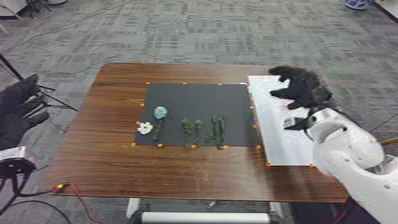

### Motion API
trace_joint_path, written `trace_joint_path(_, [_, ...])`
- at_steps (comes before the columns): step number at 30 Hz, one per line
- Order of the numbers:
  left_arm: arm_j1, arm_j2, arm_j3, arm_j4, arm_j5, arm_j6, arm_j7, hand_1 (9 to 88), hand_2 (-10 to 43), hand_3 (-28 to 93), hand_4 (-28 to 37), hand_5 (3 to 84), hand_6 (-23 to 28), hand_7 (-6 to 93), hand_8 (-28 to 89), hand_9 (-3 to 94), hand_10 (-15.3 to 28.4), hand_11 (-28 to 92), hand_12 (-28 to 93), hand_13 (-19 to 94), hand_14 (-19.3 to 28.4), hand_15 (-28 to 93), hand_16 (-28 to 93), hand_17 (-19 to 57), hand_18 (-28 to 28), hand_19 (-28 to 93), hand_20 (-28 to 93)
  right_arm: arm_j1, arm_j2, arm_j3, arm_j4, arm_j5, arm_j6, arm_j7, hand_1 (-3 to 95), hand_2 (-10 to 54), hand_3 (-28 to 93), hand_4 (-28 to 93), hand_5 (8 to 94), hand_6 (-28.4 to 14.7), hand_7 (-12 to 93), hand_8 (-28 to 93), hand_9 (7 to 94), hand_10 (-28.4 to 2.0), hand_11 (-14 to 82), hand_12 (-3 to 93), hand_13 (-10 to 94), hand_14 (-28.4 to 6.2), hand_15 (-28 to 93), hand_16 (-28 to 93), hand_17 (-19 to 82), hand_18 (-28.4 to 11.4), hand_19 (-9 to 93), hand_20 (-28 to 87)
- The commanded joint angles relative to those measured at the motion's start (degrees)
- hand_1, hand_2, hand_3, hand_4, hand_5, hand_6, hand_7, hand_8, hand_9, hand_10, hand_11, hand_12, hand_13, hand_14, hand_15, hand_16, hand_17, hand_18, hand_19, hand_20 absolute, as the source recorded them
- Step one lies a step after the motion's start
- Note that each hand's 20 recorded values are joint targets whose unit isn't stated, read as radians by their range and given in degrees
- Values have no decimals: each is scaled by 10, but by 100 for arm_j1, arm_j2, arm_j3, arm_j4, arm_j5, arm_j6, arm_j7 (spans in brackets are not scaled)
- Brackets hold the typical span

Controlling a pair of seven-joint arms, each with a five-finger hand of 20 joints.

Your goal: Arrange flowers

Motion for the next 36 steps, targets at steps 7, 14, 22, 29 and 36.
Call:
trace_joint_path(7, [103, -217, 106, -19, -93, -49, 74, 339, -53, 371, -278, 172, 10, 188, -79, 103, 79, 160, 214, 14, 111, 327, -42, -137, 197, 311, 94, -381, 178, -241, 41, -867, 637, 119, 263, -95, 886, -282, 410, -12, 279, -141, 396, -132, 408, 301, 401, -119, 773, 315, 140, -189, 695, 515])
trace_joint_path(14, [47, -150, 143, -3, -92, -69, 62, 333, -54, 391, -282, 175, 11, 189, -81, 106, 80, 163, 212, 16, 107, 329, -42, -134, 193, 306, 101, 179, 43, -206, -64, -369, -476, -2390, 411, -73, 899, -282, 439, 37, 301, -178, 502, -104, 464, 517, 481, -98, 734, 460, 189, -185, 721, 519])
trace_joint_path(22, [-76, -38, 245, 20, -64, -123, 12, 328, -54, 400, -283, 176, 12, 189, -81, 106, 79, 166, 210, 16, 106, 333, -43, -135, 193, 307, 103, 1664, 100, -1411, -14, -422, -1722, -2704, 346, 31, 932, -247, 399, 43, 209, -143, 689, -103, 580, 471, 626, -121, 811, 403, 268, -214, 770, 542])
trace_joint_path(29, [-18, -18, 228, -10, -63, -92, 62, 327, -53, 404, -283, 175, 11, 189, -81, 105, 79, 166, 209, 17, 107, 336, -45, -136, 193, 308, 104, 2855, 304, -2572, -27, -486, -2044, -2983, 270, 134, 932, -168, 398, 39, 195, -142, 743, -106, 671, 363, 680, -122, 839, 388, 303, -223, 808, 541])
trace_joint_path(36, [77, -5, 167, -49, -66, -52, 109, 327, -53, 404, -283, 175, 12, 188, -81, 106, 79, 167, 208, 16, 107, 339, -47, -136, 193, 308, 104, 3784, 361, -3499, 33, -562, -2545, -3354, 258, 138, 932, -153, 419, 43, 198, -143, 742, -108, 676, 358, 678, -124, 840, 393, 302, -224, 808, 542])
